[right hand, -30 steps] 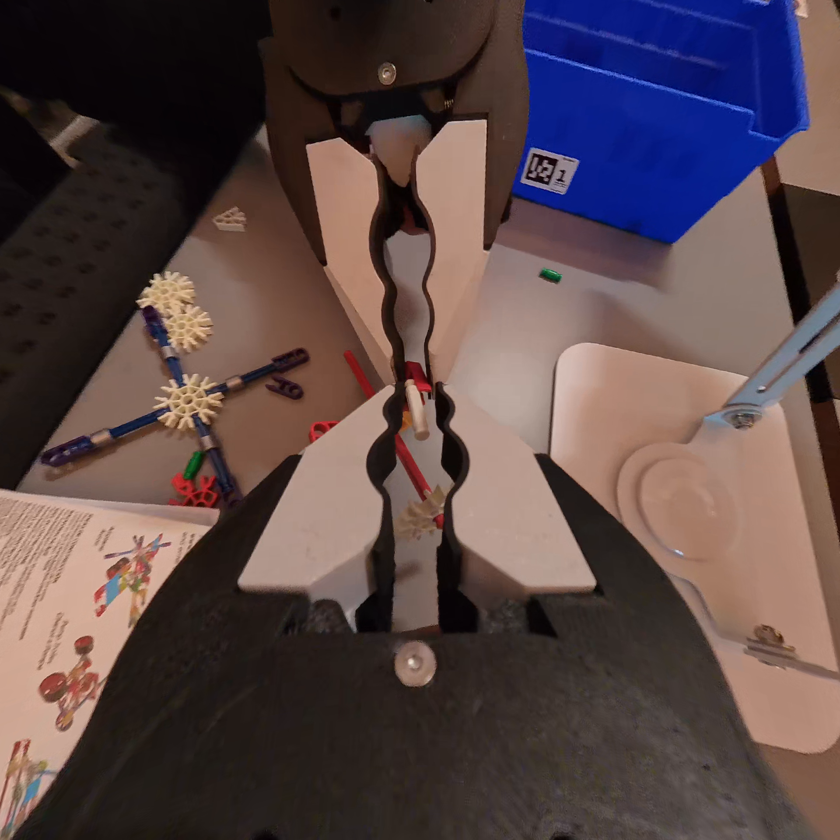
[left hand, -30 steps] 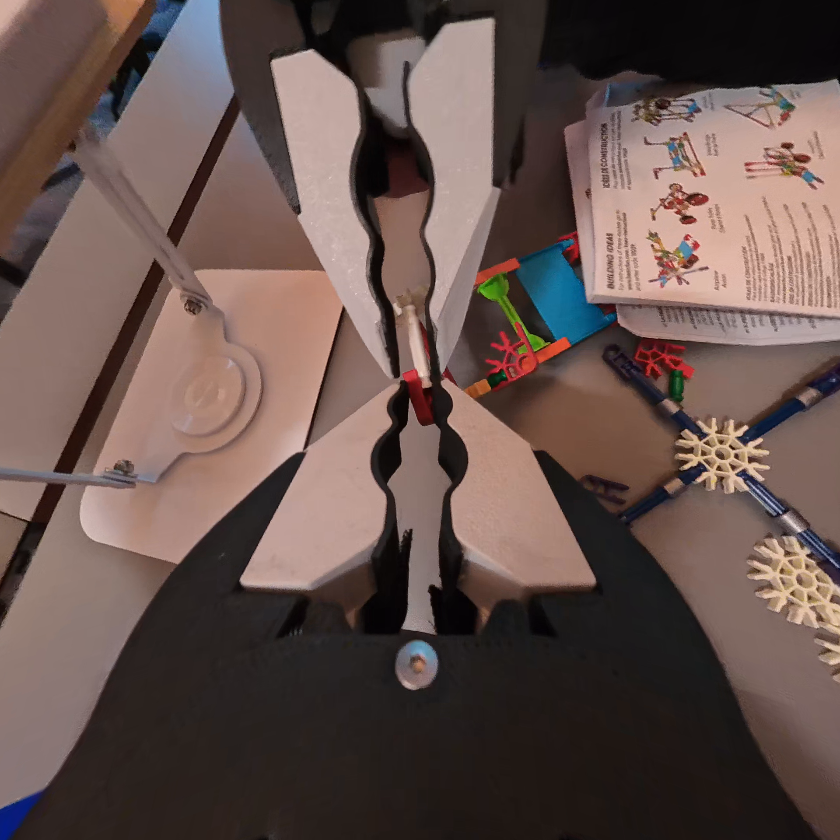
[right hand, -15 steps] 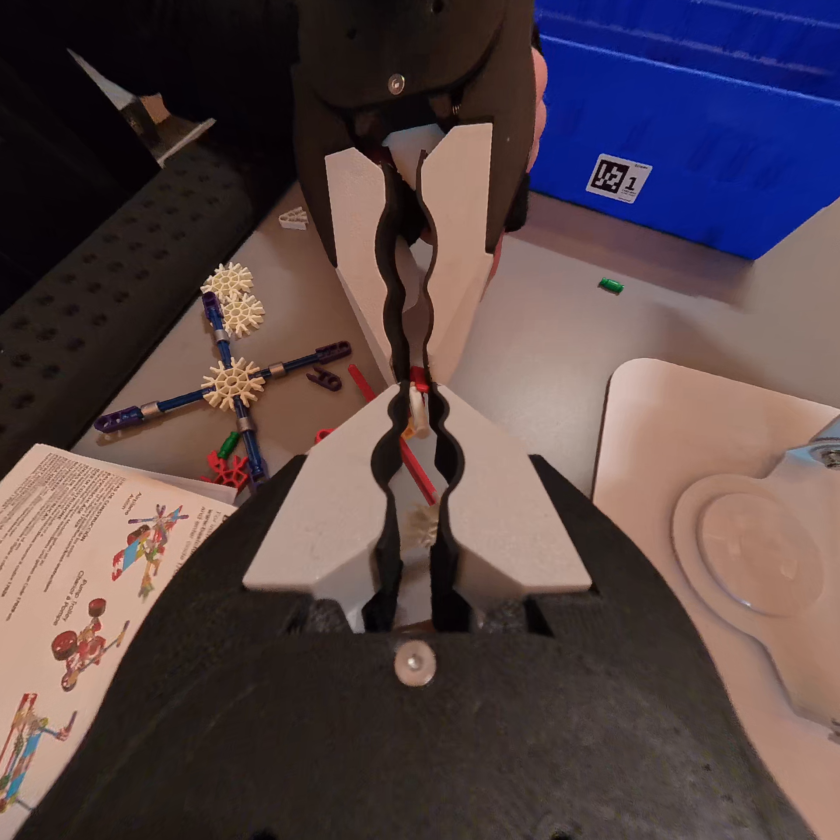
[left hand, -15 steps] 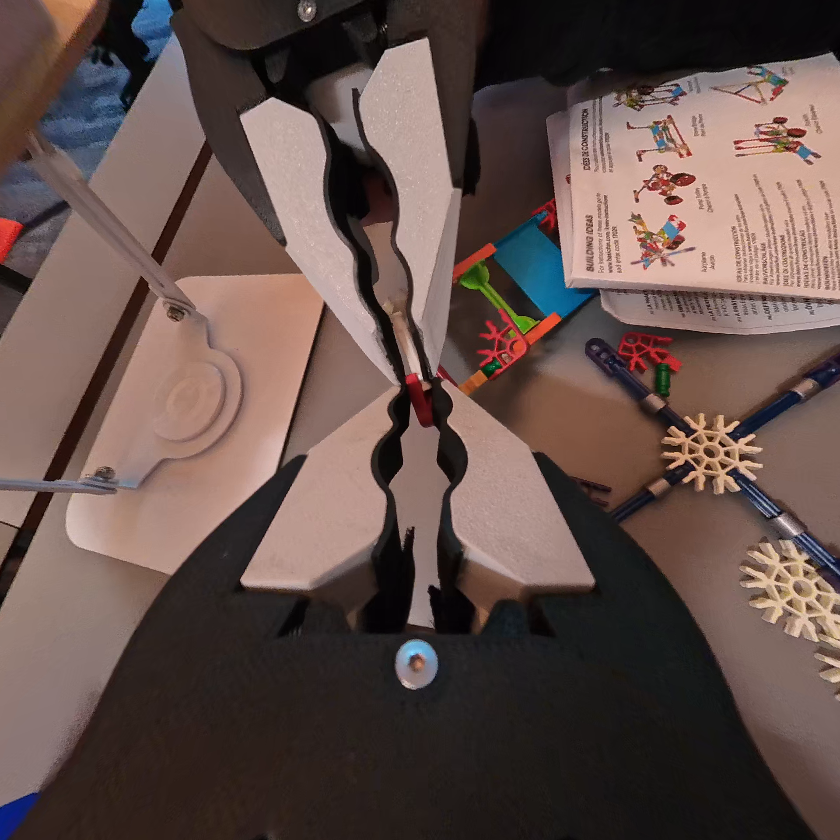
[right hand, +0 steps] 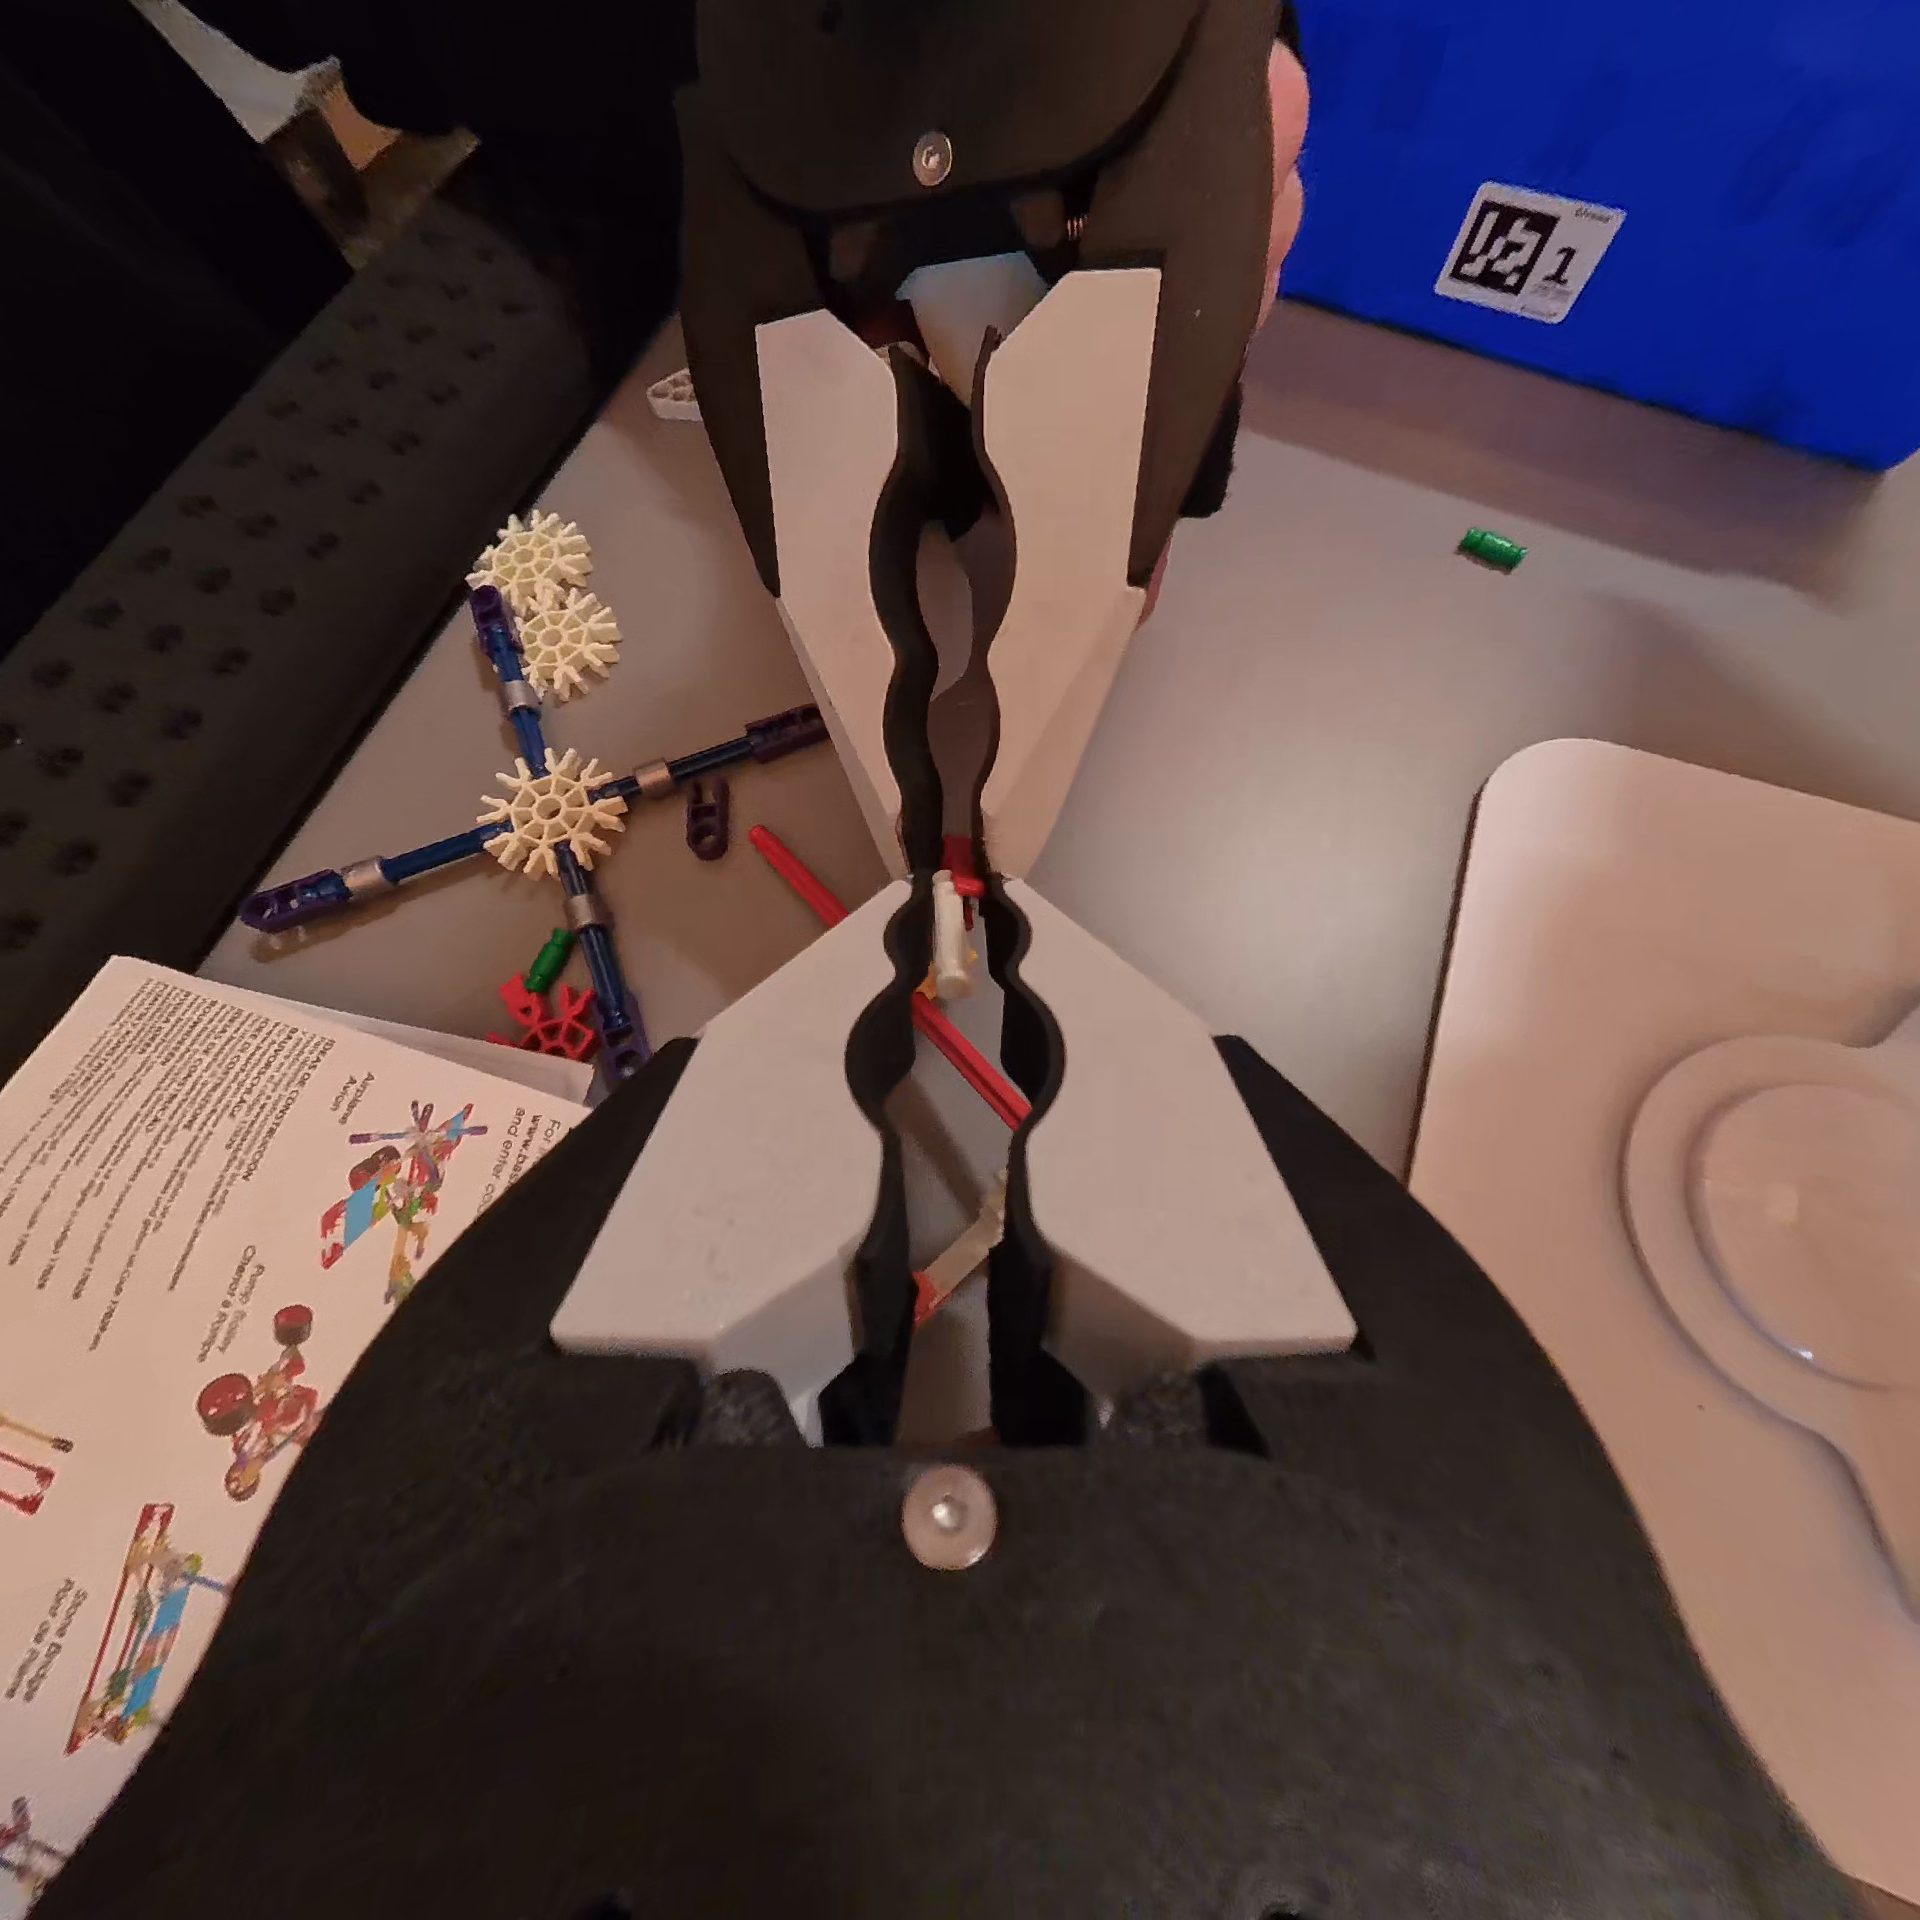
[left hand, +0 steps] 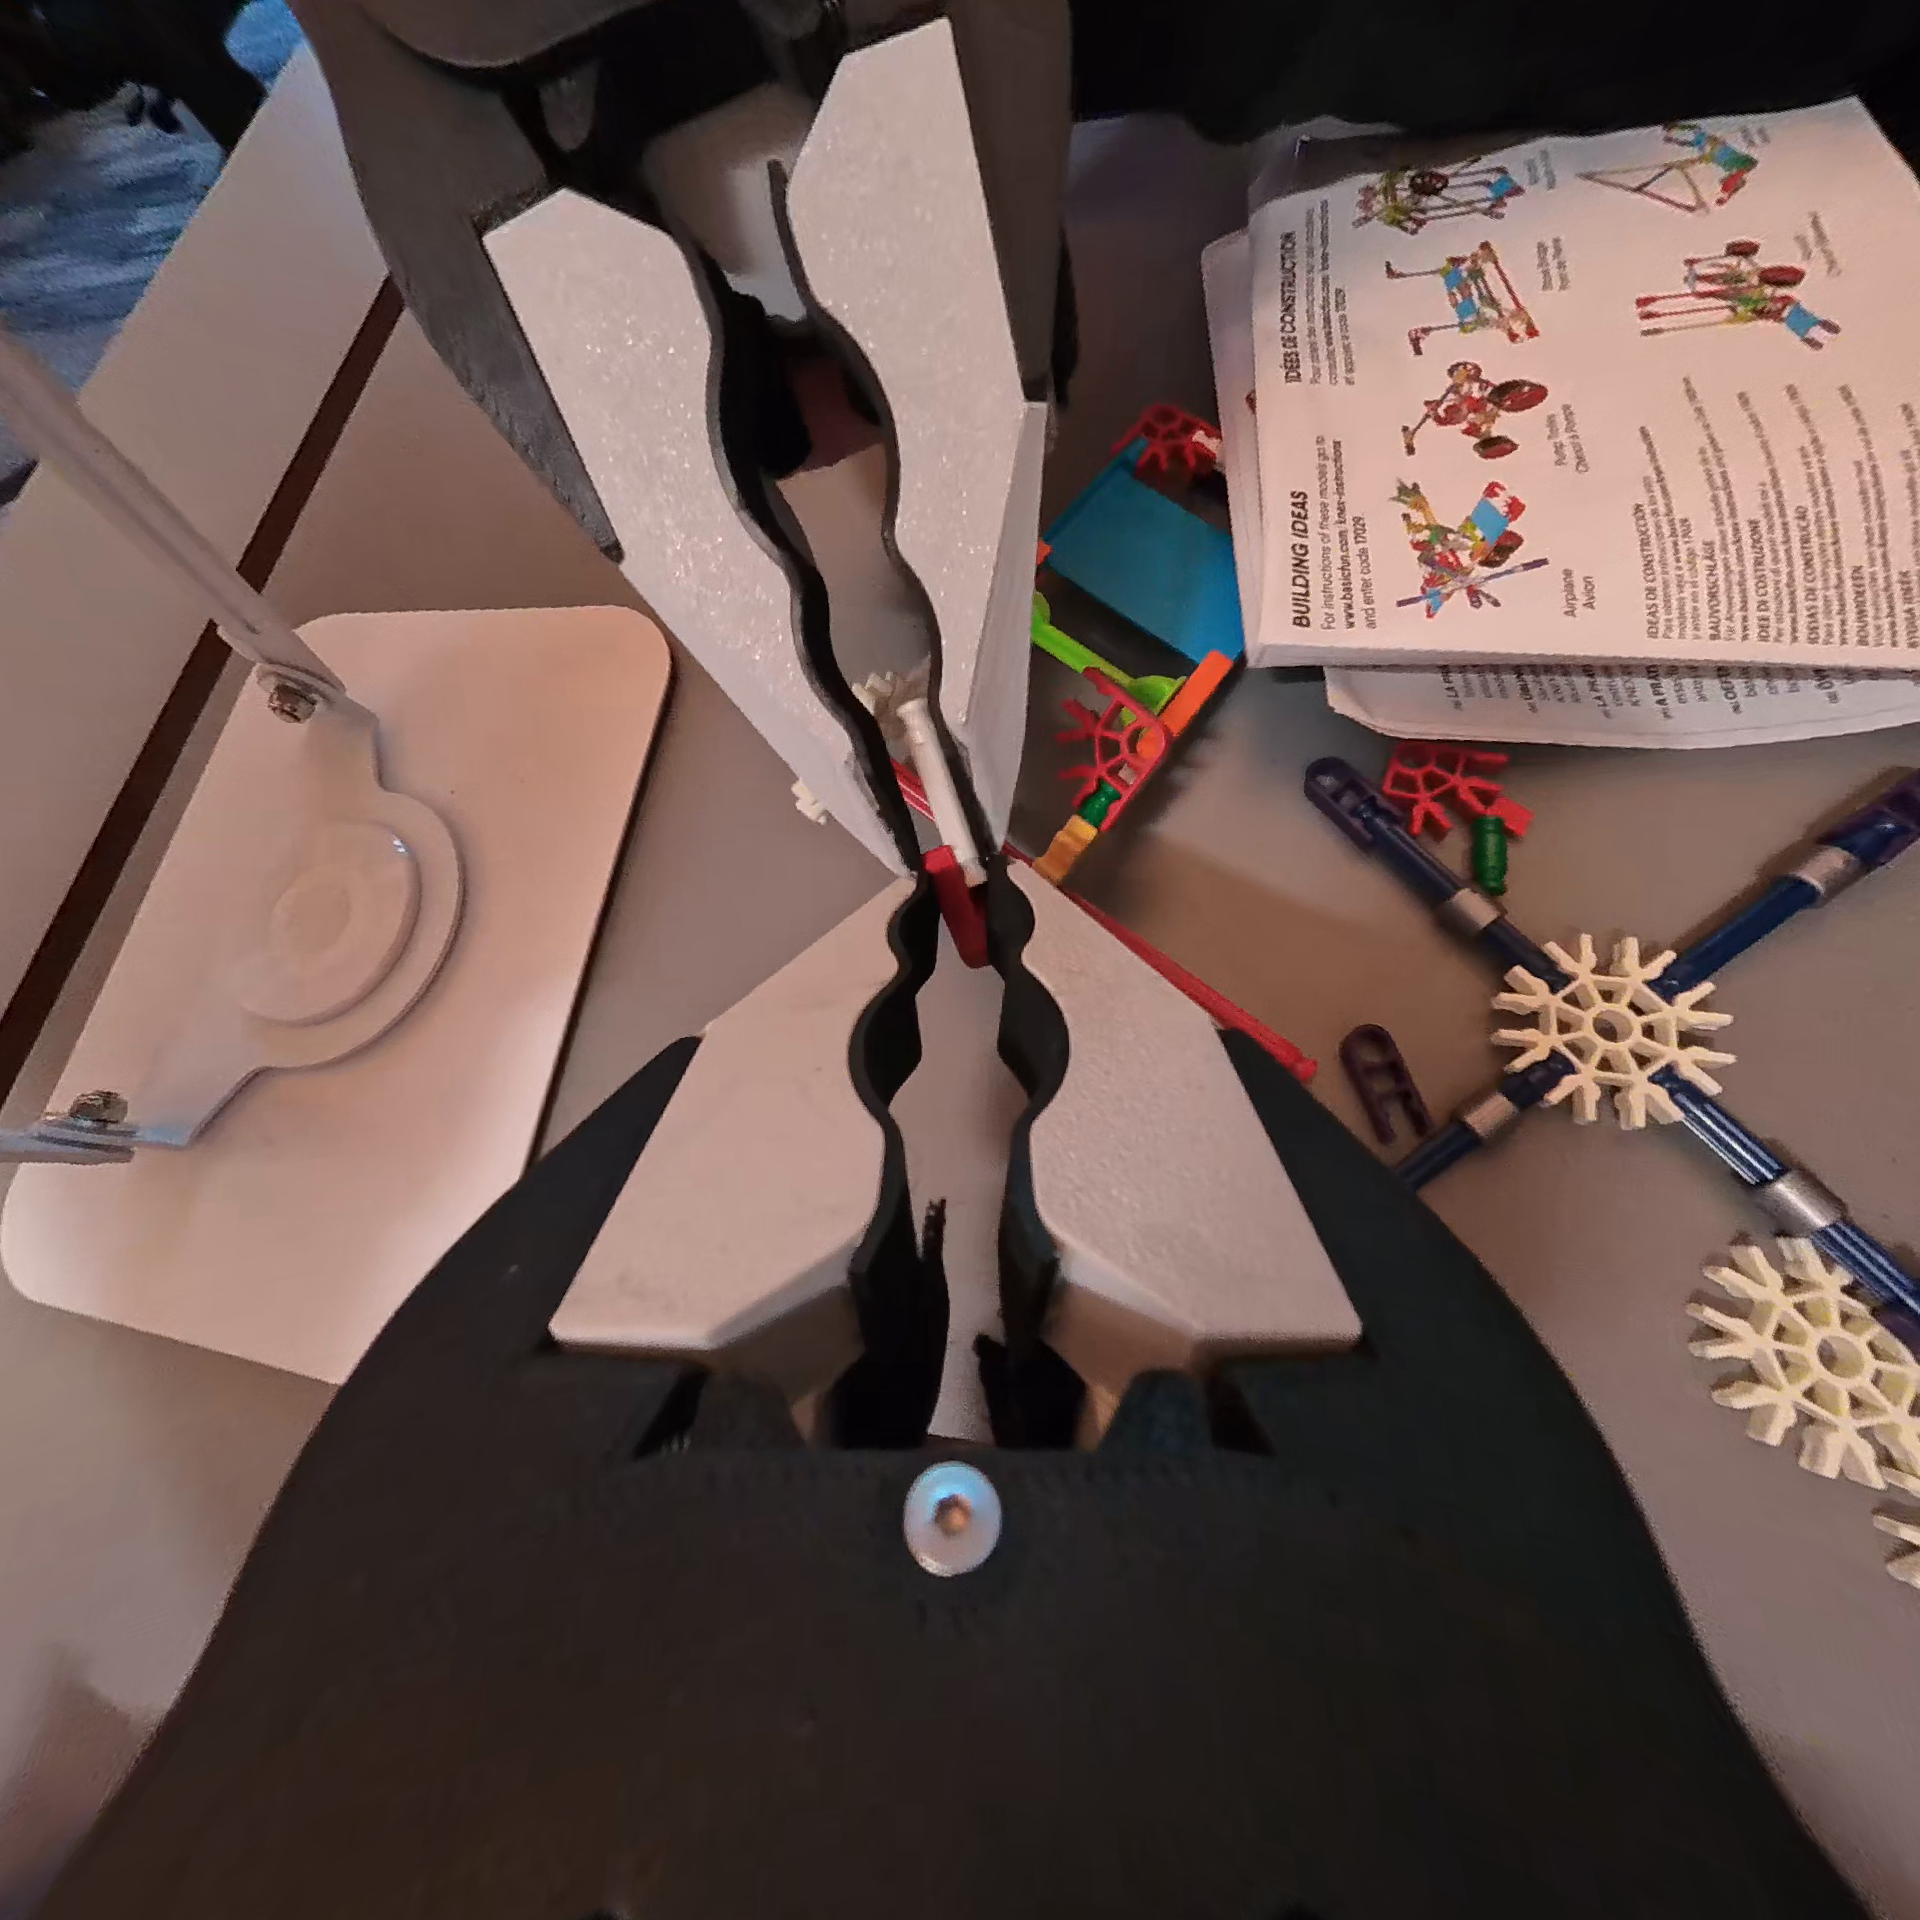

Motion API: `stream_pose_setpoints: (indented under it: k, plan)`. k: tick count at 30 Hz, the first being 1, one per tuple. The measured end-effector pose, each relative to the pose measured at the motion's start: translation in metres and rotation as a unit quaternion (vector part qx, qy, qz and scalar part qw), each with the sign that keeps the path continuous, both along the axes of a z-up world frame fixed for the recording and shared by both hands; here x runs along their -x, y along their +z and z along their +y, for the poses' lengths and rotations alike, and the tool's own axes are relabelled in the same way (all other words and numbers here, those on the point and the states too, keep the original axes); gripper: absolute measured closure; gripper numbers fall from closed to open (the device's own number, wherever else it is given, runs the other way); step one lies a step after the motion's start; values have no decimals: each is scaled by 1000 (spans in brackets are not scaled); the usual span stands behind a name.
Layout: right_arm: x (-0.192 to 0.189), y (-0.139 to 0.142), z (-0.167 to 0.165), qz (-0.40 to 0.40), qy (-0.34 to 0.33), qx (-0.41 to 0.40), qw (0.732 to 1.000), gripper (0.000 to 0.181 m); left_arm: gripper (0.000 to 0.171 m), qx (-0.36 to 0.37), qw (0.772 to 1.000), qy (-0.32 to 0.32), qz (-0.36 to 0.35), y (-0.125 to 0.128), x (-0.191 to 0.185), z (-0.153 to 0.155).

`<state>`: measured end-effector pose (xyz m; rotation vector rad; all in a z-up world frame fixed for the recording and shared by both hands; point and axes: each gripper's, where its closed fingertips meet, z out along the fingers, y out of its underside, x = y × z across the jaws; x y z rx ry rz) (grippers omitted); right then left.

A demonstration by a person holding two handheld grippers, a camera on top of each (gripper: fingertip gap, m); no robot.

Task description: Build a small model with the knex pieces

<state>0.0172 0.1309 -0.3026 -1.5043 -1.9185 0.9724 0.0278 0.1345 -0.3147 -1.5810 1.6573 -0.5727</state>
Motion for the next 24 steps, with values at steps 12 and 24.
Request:
stream_pose_setpoints:
  k: [12, 24]
  plan:
    - [-8, -1, -4, -19, 11, 9, 1000, 173, 164, -7, 1000, -11, 1, -2, -4, -5]
    - [-4, -8, -3, -29, 11, -3, 1000, 177, 165, 4, 1000, -1, 7, -7, -3, -4]
